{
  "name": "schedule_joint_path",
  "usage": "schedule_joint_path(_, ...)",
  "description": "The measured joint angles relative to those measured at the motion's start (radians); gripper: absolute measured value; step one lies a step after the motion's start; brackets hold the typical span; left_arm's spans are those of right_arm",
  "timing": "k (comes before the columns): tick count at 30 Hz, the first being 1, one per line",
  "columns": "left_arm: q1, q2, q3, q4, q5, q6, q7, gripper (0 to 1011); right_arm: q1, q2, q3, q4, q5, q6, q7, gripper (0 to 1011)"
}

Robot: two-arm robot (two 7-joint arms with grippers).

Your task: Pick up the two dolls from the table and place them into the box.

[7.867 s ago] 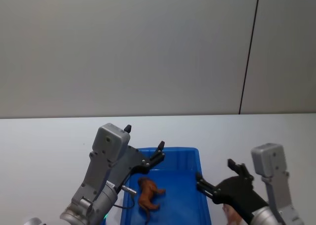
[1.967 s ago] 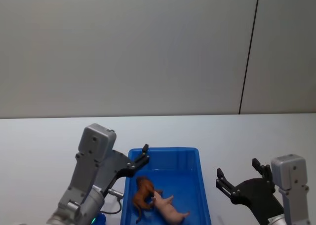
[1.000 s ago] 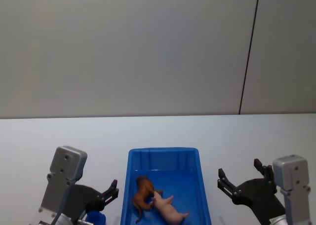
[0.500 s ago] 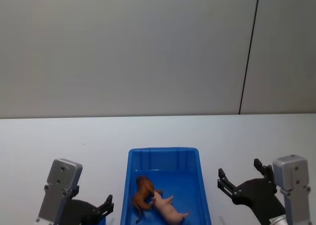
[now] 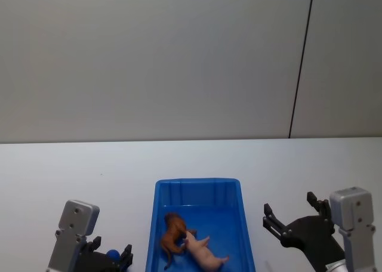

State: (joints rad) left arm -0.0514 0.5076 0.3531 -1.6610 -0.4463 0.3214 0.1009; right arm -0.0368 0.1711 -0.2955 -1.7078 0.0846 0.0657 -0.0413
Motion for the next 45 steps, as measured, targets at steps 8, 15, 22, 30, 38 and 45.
schedule_joint_path(8,-0.003,-0.006,-0.004,0.015,0.000,0.008,-0.003,565,0.000,0.000,0.000,0.000,0.000,0.000,0.000,1001)
schedule_joint_path(15,0.000,-0.009,-0.008,0.018,-0.004,0.011,0.002,335,0.000,0.000,0.000,0.000,0.000,0.000,0.000,1001)
schedule_joint_path(22,0.007,-0.012,-0.012,0.018,-0.011,0.008,0.004,259,0.000,0.000,0.000,0.000,0.000,0.000,0.000,1001)
schedule_joint_path(30,0.012,-0.016,-0.016,0.014,-0.018,-0.034,-0.005,219,0.000,0.000,0.000,0.000,0.000,0.000,0.000,1001)
schedule_joint_path(38,0.010,-0.019,-0.022,-0.008,-0.008,-0.094,-0.021,179,0.000,0.000,0.000,0.000,0.000,0.000,0.000,1001)
schedule_joint_path(45,0.000,-0.021,-0.029,-0.032,0.016,-0.151,-0.049,157,0.000,0.000,0.000,0.000,0.000,0.000,0.000,1001)
